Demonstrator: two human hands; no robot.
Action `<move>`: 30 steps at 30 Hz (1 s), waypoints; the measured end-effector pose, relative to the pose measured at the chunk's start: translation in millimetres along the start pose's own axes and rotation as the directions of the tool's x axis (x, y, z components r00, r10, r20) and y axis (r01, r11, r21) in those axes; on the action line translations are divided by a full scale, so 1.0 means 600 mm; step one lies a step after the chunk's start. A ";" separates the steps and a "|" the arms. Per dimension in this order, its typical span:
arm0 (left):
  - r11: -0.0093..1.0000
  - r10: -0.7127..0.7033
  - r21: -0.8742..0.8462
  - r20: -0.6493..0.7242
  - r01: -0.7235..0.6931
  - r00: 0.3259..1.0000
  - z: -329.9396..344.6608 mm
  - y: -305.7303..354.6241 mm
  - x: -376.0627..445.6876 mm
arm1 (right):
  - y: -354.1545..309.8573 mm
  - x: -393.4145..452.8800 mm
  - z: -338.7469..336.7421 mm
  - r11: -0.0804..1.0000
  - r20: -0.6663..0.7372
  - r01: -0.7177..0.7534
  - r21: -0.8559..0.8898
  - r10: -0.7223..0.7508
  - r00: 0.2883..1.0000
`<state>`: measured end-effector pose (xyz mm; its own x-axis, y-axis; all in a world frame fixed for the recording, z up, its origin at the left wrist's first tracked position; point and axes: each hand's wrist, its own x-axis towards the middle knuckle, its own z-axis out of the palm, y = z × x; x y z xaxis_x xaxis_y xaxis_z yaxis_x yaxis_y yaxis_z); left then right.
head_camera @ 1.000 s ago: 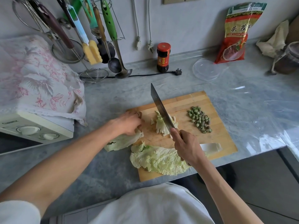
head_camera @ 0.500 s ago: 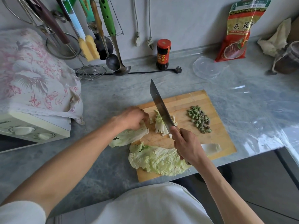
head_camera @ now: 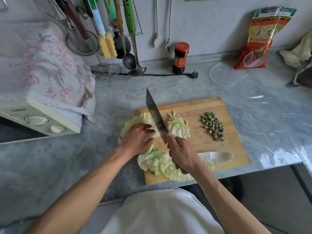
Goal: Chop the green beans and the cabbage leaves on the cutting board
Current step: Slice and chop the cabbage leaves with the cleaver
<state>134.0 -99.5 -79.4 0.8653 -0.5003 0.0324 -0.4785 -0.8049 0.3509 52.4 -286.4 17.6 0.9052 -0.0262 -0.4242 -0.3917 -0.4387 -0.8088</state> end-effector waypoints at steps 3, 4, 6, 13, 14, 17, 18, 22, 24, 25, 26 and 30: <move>0.999 -0.008 0.039 0.026 0.007 1.000 0.013 0.002 -0.002 | 0.000 -0.004 0.011 1.000 0.010 0.001 0.005 -0.001 1.000; 0.999 -0.016 0.044 0.018 0.015 1.000 0.014 0.004 -0.004 | -0.001 -0.006 0.013 1.000 0.010 -0.004 0.012 0.004 1.000; 0.999 -0.030 0.043 -0.010 0.031 0.999 0.016 0.008 -0.004 | -0.002 -0.008 0.018 1.000 0.000 -0.006 0.003 0.006 1.000; 0.997 -0.069 0.036 -0.043 0.070 0.997 0.026 0.013 -0.007 | -0.001 -0.003 0.029 0.998 -0.032 0.018 -0.052 -0.020 0.999; 0.997 -0.069 0.031 -0.046 0.071 0.997 0.028 0.013 -0.007 | 0.000 -0.003 0.030 0.997 -0.033 0.020 -0.070 -0.022 0.999; 0.997 -0.080 0.004 -0.048 0.080 0.996 0.030 0.009 -0.006 | 0.005 -0.001 0.035 0.997 -0.055 0.023 -0.072 -0.027 0.998; 0.997 -0.080 -0.011 -0.053 0.079 0.995 0.029 0.009 -0.005 | 0.006 0.000 0.037 0.996 -0.062 0.023 -0.084 -0.028 0.998; 0.991 -0.083 -0.114 -0.080 0.074 0.993 0.016 0.012 0.005 | 0.001 0.000 0.038 0.982 -0.027 0.004 -0.187 -0.009 1.000; 0.987 -0.109 -0.127 -0.099 0.097 0.989 0.016 0.016 0.007 | 0.003 0.002 0.042 0.977 -0.017 0.008 -0.214 -0.012 1.000; 0.986 -0.125 -0.124 -0.101 0.112 0.987 0.019 0.017 0.008 | 0.005 0.004 0.044 0.976 -0.024 0.007 -0.218 -0.013 1.000; 0.984 -0.142 -0.120 -0.094 0.131 0.985 0.023 0.016 0.007 | 0.008 0.006 0.047 0.975 -0.033 0.009 -0.221 -0.017 0.999; 0.988 -0.130 -0.098 -0.092 0.121 0.987 0.031 0.016 0.005 | 0.008 0.012 0.053 0.968 -0.036 0.043 -0.246 -0.053 0.998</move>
<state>129.1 -114.8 -93.1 0.9303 -0.3596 0.0725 -0.3532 -0.8244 0.4424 52.2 -260.1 -2.2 0.9302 -0.0354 -0.3654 -0.3000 -0.6468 -0.7011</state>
